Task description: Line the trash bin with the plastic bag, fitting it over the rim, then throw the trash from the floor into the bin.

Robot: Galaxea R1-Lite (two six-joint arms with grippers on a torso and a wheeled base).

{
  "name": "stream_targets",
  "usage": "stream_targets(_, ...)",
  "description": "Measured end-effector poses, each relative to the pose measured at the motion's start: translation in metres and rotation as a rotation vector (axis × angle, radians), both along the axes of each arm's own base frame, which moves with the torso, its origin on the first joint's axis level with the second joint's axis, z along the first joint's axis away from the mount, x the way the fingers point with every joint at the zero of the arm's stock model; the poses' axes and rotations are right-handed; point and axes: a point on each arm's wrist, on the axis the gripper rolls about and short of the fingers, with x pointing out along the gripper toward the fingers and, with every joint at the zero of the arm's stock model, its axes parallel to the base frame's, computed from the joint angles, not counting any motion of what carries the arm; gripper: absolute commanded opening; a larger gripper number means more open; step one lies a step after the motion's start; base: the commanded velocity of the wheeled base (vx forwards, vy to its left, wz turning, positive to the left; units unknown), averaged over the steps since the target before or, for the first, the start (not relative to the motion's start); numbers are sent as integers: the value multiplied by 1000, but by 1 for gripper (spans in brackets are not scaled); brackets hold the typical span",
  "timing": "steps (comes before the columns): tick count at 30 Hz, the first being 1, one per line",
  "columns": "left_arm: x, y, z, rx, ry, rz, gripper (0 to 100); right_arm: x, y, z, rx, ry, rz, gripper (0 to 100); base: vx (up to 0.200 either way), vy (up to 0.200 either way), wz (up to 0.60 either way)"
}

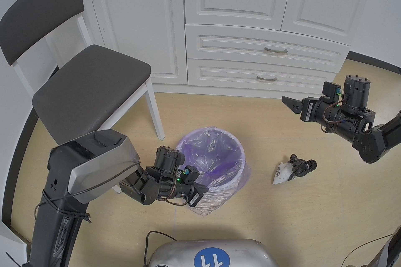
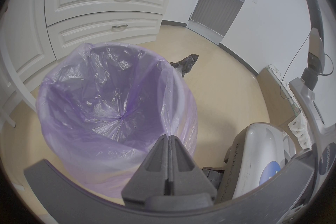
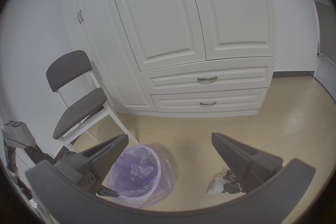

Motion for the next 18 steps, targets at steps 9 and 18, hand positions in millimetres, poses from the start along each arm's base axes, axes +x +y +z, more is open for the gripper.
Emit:
stream_targets(9, 5, -3, -5, -2, 10, 6, 0, 2, 0, -7, -4, 8, -1, 100, 0, 0, 0)
stream_targets(18, 8, -1, -8, -6, 0, 9, 0, 2, 1, -9, -11, 14, 3, 100, 0, 0, 0)
